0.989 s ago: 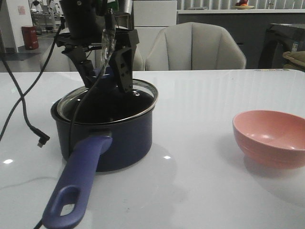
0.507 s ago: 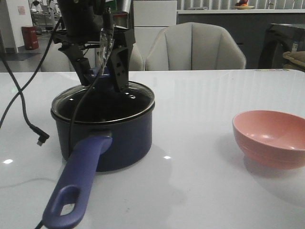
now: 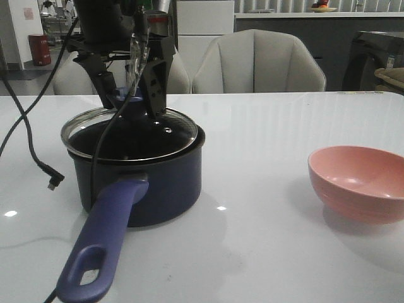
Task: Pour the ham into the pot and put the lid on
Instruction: 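Lower the glass lid onto the saucepan rim over the orange slices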
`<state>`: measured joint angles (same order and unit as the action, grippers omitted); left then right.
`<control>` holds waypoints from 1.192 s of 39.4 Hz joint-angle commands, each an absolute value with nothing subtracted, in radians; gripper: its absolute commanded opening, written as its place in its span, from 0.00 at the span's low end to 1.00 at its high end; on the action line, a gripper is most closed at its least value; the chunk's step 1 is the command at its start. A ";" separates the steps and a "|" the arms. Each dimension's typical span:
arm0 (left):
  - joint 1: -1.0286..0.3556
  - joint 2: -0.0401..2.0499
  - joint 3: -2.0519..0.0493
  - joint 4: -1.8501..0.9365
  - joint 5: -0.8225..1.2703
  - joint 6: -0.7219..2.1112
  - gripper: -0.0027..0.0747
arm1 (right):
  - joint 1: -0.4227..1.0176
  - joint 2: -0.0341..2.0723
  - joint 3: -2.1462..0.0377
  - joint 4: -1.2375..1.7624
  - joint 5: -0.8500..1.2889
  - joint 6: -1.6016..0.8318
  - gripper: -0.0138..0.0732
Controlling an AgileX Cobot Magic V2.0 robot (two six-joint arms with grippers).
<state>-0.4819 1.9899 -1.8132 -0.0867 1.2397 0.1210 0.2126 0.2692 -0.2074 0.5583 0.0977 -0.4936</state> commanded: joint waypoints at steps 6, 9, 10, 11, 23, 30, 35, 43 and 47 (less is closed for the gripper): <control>-0.484 1.927 -1.836 -0.157 1.288 0.115 0.74 | 0.211 0.276 -0.237 0.567 0.036 -0.501 0.33; -0.484 1.931 -1.836 -0.159 1.288 0.115 0.74 | 0.211 0.276 -0.237 0.567 0.036 -0.501 0.33; -0.484 1.933 -1.836 -0.159 1.288 0.115 0.74 | 0.211 0.276 -0.237 0.567 0.036 -0.501 0.33; -0.484 1.935 -1.836 -0.159 1.288 0.115 0.74 | 0.211 0.276 -0.237 0.567 0.036 -0.501 0.33; -0.484 1.937 -1.802 -0.177 1.288 0.115 0.74 | 0.211 0.276 -0.237 0.567 0.036 -0.501 0.33; -0.484 1.937 -1.792 -0.180 1.288 0.115 0.74 | 0.211 0.276 -0.237 0.567 0.036 -0.501 0.33; -0.484 1.937 -1.792 -0.178 1.288 0.115 0.74 | 0.211 0.276 -0.237 0.567 0.036 -0.501 0.33; -0.484 1.931 -1.806 -0.178 1.288 0.115 0.81 | 0.211 0.276 -0.237 0.567 0.036 -0.501 0.33; -0.484 1.929 -1.806 -0.178 1.288 0.115 0.89 | 0.211 0.276 -0.237 0.567 0.036 -0.501 0.33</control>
<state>-0.4819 1.9899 -1.7779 -0.1533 1.2298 0.1210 0.2126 0.2692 -0.2074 0.5583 0.0977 -0.4936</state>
